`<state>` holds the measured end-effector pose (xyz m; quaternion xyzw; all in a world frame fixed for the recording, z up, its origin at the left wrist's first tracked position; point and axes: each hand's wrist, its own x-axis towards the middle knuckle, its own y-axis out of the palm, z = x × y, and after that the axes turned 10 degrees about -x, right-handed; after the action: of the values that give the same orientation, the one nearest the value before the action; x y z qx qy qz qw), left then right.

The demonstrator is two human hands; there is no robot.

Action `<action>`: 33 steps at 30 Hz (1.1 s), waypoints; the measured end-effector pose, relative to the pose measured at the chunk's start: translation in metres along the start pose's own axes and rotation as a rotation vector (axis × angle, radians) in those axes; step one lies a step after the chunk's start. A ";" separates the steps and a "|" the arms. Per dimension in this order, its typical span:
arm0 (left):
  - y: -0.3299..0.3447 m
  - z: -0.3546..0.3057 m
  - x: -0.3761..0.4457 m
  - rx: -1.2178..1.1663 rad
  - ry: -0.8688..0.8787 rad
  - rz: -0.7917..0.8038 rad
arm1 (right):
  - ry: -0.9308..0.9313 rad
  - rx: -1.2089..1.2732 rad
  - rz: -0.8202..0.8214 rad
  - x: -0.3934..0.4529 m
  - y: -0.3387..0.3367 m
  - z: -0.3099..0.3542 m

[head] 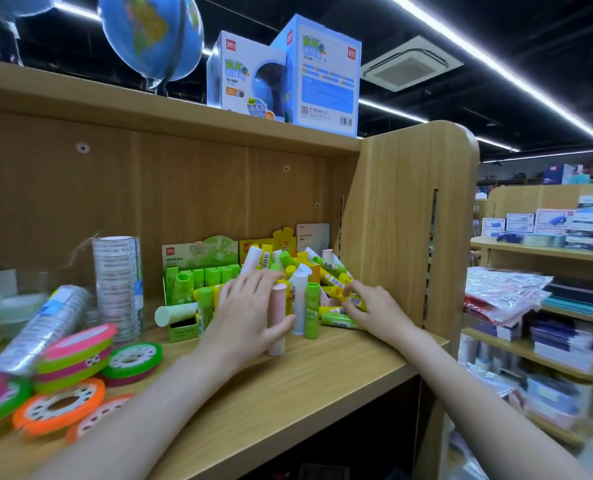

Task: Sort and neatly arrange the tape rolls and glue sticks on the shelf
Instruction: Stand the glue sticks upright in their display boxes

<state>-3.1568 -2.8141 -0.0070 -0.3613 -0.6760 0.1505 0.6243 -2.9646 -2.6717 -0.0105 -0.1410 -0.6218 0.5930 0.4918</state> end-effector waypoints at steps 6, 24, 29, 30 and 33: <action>-0.005 -0.016 0.001 -0.007 0.119 -0.192 | -0.129 0.043 0.028 -0.021 -0.004 -0.005; 0.016 -0.041 -0.013 -0.131 0.117 0.444 | -0.208 0.213 0.142 -0.051 -0.023 -0.033; 0.023 -0.042 -0.008 -0.100 0.133 0.445 | -0.229 0.219 0.106 -0.047 -0.016 -0.027; 0.025 -0.043 -0.007 -0.103 0.129 0.465 | -0.237 0.232 0.114 -0.044 -0.015 -0.024; 0.028 -0.042 -0.003 -0.104 0.137 0.510 | -0.257 0.283 0.151 -0.038 -0.012 -0.014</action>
<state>-3.1082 -2.8072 -0.0202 -0.5610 -0.5260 0.2431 0.5912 -2.9307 -2.6957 -0.0197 -0.0400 -0.5778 0.7227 0.3772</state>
